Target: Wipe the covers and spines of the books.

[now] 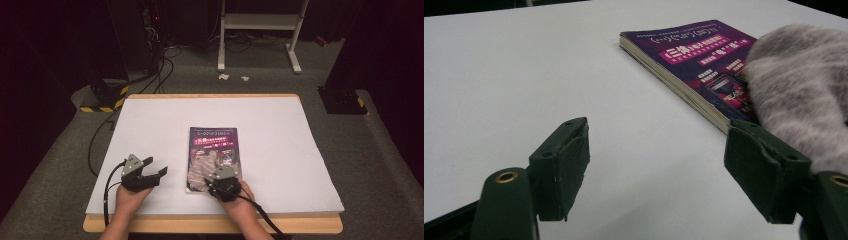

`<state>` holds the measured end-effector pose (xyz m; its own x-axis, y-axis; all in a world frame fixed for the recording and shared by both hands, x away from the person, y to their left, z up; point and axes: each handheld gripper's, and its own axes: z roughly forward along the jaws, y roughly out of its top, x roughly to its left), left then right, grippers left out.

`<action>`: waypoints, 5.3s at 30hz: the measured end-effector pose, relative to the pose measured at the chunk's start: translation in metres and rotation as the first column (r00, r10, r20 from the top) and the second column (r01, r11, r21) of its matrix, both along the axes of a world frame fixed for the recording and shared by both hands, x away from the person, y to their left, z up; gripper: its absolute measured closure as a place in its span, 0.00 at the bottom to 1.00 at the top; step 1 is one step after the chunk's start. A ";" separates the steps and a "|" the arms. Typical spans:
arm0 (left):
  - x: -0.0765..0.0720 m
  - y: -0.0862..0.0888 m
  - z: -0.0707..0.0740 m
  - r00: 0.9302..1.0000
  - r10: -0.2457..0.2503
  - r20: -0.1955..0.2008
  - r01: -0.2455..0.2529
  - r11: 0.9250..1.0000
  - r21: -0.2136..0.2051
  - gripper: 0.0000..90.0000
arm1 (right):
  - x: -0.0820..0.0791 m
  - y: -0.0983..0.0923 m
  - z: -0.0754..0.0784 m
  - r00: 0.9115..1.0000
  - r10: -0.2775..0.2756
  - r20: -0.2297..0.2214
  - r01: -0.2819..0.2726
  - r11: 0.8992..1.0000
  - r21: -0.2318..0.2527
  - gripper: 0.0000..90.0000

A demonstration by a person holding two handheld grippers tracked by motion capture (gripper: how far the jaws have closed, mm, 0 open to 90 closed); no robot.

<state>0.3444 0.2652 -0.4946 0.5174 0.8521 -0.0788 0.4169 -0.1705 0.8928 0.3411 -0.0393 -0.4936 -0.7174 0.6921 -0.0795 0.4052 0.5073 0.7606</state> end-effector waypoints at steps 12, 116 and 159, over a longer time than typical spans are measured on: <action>0.001 0.001 -0.001 1.000 -0.006 -0.001 0.006 1.000 -0.012 0.29 | -0.003 0.043 0.001 0.996 0.093 0.002 -0.093 0.996 -0.007 0.68; 0.002 -0.004 -0.004 0.999 -0.028 -0.018 0.028 1.000 -0.008 0.29 | 0.087 -0.076 0.005 0.946 -0.323 -0.019 0.323 0.946 -0.014 0.68; 0.001 -0.005 -0.002 0.999 -0.040 -0.010 0.040 0.999 -0.018 0.29 | 0.117 -0.058 0.004 0.938 -0.346 0.007 0.346 0.937 -0.047 0.67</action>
